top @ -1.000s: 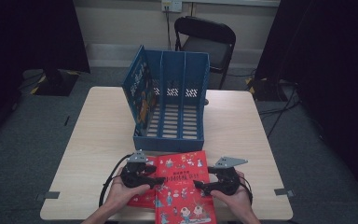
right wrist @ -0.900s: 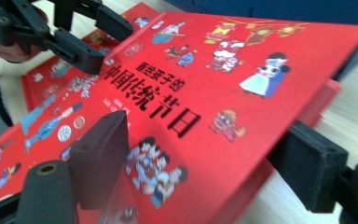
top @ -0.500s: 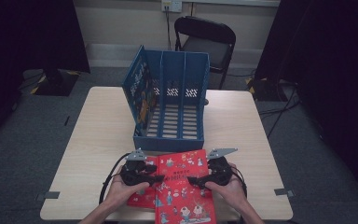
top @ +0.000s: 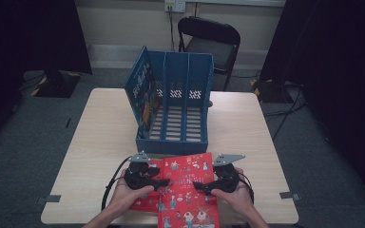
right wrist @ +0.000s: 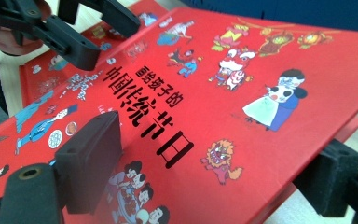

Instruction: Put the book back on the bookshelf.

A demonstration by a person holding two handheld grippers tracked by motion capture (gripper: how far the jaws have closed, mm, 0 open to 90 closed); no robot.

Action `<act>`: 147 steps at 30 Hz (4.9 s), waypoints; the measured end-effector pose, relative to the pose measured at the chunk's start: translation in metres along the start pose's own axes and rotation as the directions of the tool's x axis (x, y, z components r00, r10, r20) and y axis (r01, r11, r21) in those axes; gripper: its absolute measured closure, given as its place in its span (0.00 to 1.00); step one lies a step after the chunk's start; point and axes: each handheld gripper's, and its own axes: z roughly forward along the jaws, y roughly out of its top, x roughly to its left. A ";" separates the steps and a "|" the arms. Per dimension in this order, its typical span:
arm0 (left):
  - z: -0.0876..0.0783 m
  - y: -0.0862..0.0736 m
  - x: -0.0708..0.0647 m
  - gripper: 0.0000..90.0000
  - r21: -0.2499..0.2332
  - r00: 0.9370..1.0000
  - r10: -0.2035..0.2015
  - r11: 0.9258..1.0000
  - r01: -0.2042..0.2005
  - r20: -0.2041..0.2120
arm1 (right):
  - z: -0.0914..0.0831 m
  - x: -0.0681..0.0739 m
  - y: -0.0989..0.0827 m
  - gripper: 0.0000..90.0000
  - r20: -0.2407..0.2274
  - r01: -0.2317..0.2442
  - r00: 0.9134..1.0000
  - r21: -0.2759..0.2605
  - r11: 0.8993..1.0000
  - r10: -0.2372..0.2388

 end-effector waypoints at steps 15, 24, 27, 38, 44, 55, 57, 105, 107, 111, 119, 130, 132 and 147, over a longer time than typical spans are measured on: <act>0.005 0.001 -0.004 0.27 0.001 1.000 0.013 1.000 -0.013 0.015 | -0.011 0.003 -0.008 0.22 -0.018 0.022 1.000 0.025 0.999 -0.022; 0.007 0.002 0.001 0.26 -0.022 0.998 -0.038 0.999 0.039 0.057 | -0.016 0.005 -0.009 0.23 -0.031 0.072 0.997 -0.015 0.997 -0.072; 0.009 0.003 0.001 0.28 -0.023 0.996 -0.047 0.999 0.049 0.071 | -0.017 0.007 -0.008 0.24 -0.034 0.086 0.996 -0.020 0.996 -0.086; 0.004 0.003 0.006 0.41 -0.022 0.986 -0.147 0.989 0.149 0.074 | -0.011 0.003 -0.001 0.30 -0.012 0.006 1.000 0.015 1.000 -0.006; 0.000 0.004 0.006 0.49 -0.067 0.979 -0.185 0.979 0.190 0.081 | -0.012 0.001 0.006 0.31 0.017 -0.013 1.000 0.001 1.000 0.013; -0.014 0.017 0.009 0.57 -0.150 0.980 -0.151 0.974 0.169 0.128 | -0.020 0.001 0.019 0.33 0.056 -0.012 0.998 -0.066 0.998 0.016; -0.015 0.019 0.008 0.57 -0.163 0.981 -0.141 0.973 0.162 0.134 | -0.022 0.002 0.020 0.33 0.058 -0.006 0.998 -0.079 0.997 0.010; -0.069 0.080 -0.006 0.72 -0.395 0.988 0.017 0.918 0.045 0.153 | -0.061 0.012 0.079 0.56 0.114 0.057 0.993 -0.323 0.945 -0.021; -0.070 0.080 -0.011 0.72 -0.392 0.991 0.050 0.920 0.003 0.124 | -0.062 0.011 0.077 0.56 0.109 0.053 0.994 -0.331 0.942 -0.017; -0.070 0.076 -0.012 0.72 -0.409 0.981 0.043 0.912 0.038 0.188 | -0.065 0.011 0.072 0.58 0.088 0.051 0.996 -0.340 0.939 -0.022; -0.059 0.071 -0.027 0.72 -0.372 0.969 0.119 0.928 -0.032 0.215 | -0.076 0.016 0.061 0.64 0.037 0.059 0.998 -0.385 0.921 -0.049; -0.058 0.082 -0.034 0.77 -0.389 0.968 0.195 0.913 -0.120 0.160 | -0.073 0.011 0.072 0.61 0.045 0.052 0.998 -0.405 0.913 -0.037; -0.063 0.087 -0.038 0.77 -0.383 0.966 0.231 0.908 -0.170 0.119 | -0.072 0.009 0.076 0.60 0.045 0.054 0.998 -0.416 0.908 -0.039; -0.064 0.078 -0.048 0.76 -0.389 0.952 0.291 0.891 -0.234 0.094 | -0.073 0.016 0.072 0.50 0.023 0.097 0.995 -0.393 0.914 -0.096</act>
